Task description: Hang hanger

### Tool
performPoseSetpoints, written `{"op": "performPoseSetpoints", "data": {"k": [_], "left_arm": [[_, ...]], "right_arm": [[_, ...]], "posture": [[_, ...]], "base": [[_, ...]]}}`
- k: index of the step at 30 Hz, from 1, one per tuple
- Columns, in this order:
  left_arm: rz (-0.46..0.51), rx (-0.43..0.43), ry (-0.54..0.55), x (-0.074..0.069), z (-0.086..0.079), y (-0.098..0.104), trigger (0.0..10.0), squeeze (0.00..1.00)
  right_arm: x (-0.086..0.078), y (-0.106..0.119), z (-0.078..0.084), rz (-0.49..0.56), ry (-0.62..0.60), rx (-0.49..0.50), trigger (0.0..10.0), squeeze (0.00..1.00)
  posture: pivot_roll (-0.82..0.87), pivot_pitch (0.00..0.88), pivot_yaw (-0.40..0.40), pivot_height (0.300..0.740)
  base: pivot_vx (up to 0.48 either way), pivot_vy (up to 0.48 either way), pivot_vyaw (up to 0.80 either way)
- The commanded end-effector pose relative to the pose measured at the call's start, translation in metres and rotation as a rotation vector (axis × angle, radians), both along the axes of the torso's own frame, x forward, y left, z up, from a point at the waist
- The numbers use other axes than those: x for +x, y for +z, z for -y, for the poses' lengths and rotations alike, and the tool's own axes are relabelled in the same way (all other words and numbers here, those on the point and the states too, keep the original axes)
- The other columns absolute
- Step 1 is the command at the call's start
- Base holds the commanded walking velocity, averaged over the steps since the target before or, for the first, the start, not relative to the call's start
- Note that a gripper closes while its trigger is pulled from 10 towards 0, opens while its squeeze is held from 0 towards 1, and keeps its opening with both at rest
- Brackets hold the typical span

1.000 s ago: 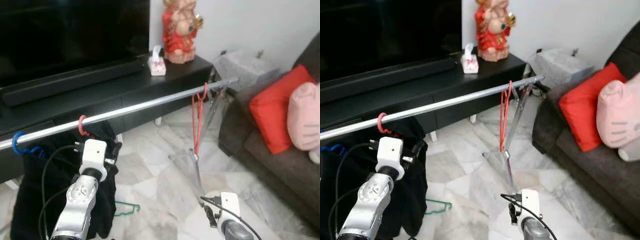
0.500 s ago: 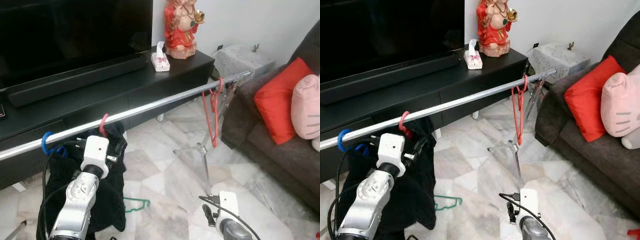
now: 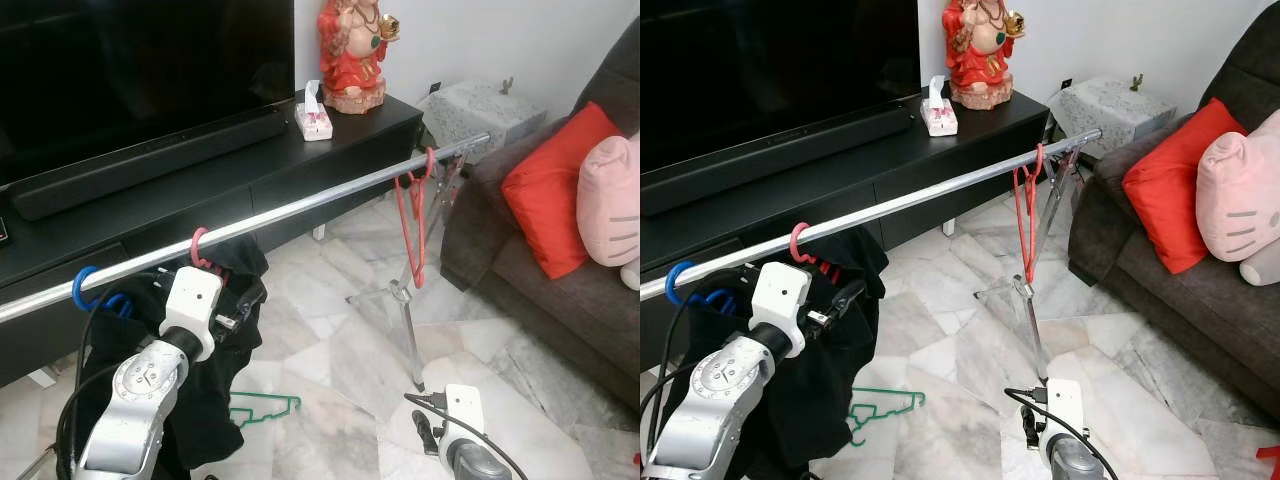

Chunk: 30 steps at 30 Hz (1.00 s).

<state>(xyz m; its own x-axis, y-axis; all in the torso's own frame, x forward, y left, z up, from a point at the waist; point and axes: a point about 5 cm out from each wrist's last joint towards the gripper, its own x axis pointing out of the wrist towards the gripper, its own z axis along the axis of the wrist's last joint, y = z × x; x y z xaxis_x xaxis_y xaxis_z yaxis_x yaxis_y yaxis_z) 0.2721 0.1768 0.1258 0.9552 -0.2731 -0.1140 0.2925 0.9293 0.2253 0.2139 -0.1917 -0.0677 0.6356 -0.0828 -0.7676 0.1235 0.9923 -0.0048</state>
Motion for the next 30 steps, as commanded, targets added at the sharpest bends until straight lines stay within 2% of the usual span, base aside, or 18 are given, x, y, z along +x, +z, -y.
{"op": "performPoseSetpoints", "data": {"k": [1,2,6,10,16,24,30], "left_arm": [[-0.012,0.042,0.026,0.002,-0.006,0.003,10.0,0.0],[-0.044,0.083,0.027,0.001,-0.011,0.003,10.0,0.0],[-0.083,0.136,0.019,-0.001,-0.016,0.002,10.0,0.0],[-0.096,0.133,0.049,0.002,-0.018,-0.002,10.0,0.0],[-0.121,0.128,0.079,0.005,-0.013,-0.013,10.0,0.0],[-0.114,0.117,0.252,0.021,-0.012,-0.02,10.0,0.0],[-0.16,0.105,0.218,0.027,0.0,-0.03,10.0,0.0]], "right_arm": [[-0.001,0.0,0.002,0.0,-0.008,-0.001,10.0,0.0],[-0.001,0.0,0.002,0.0,-0.009,-0.001,10.0,0.0],[-0.002,-0.001,0.003,-0.001,-0.008,-0.002,10.0,0.0],[-0.002,-0.001,0.003,-0.002,-0.004,-0.001,10.0,0.0],[-0.002,-0.001,0.003,-0.001,-0.005,0.0,10.0,0.0],[-0.001,0.0,0.003,-0.003,0.0,0.002,10.0,0.0],[-0.001,0.0,0.003,-0.002,-0.001,0.004,10.0,0.0]], "posture": [[-0.02,0.032,-0.052,0.74],[-0.02,0.032,-0.052,0.74],[-0.02,0.031,-0.052,0.74],[-0.02,0.029,-0.052,0.74],[-0.02,0.027,-0.054,0.74],[-0.02,0.034,-0.06,0.74],[-0.03,0.037,-0.061,0.74]], "base": [[0.0,0.0,0.0],[0.0,0.0,0.0],[0.0,0.0,0.0],[0.0,0.0,0.0],[0.0,0.0,0.0],[0.0,0.0,0.0],[0.0,0.0,0.0]]}}
